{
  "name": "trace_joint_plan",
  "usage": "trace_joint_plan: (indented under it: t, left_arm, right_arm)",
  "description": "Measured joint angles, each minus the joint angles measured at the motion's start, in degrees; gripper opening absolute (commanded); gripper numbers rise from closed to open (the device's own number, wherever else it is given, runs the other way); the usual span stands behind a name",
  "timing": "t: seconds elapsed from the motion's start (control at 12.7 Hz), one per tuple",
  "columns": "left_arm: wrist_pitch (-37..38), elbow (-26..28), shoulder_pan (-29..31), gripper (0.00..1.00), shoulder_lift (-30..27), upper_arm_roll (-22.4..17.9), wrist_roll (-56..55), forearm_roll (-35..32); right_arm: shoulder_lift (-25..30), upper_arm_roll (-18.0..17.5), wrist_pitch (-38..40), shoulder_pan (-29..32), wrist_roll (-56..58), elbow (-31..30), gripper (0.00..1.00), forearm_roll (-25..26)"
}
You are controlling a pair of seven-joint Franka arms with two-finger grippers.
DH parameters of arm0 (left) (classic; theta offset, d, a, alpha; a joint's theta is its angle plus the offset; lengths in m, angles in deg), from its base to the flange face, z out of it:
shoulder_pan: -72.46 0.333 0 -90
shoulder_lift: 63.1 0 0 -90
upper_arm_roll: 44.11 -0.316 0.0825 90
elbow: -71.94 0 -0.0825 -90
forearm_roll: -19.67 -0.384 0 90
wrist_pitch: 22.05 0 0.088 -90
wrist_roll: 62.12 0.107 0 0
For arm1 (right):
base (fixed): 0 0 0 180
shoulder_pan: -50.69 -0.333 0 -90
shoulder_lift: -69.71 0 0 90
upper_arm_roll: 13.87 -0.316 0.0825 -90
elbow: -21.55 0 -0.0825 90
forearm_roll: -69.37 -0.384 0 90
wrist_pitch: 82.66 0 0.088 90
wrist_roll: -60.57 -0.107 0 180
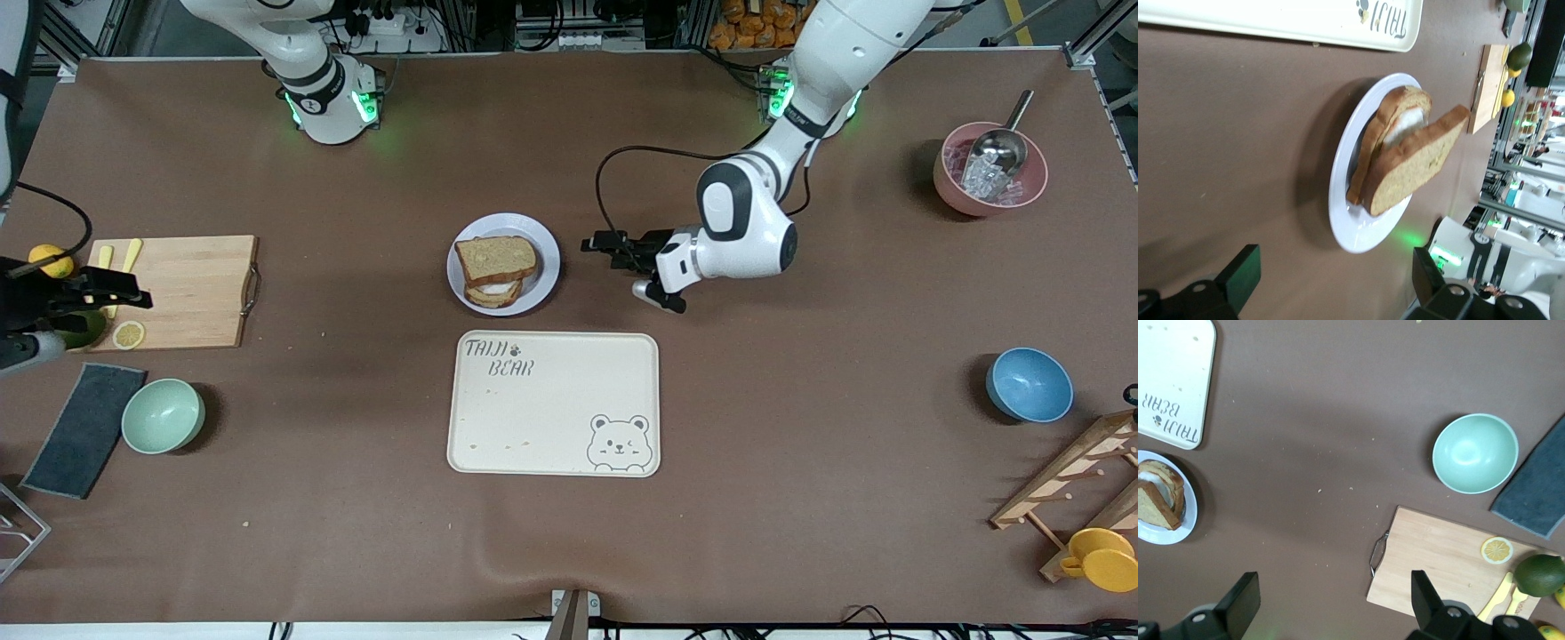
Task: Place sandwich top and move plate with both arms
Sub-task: 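Withdraw the right gripper while the left gripper moves toward the plate, then grasp the white plate rim with the left gripper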
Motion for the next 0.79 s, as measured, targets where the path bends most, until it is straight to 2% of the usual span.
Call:
trace_joint_plan:
  t: [0.24, 0.55, 0.79]
  left_arm:
    - [-3.6, -3.1, -3.4, 1.0, 3.6, 0.0, 0.0, 4.5]
    - [-7.1, -5.7, -6.7, 1.0, 7.7, 0.0, 6.4, 15.7]
    - [-7.2, -7.3, -7.2, 1.0, 9.3, 0.0, 10.0, 21.0]
  right_arm:
    - [2.8, -1.4, 1.3, 0.5, -7.4, 1.4, 1.0, 0.2]
    - [9.2, -9.7, 5.9, 3.4, -19.9, 1.4, 1.0, 5.4]
    - [15.4, -11.4, 7.2, 6.0, -20.5, -0.2, 1.0, 5.7]
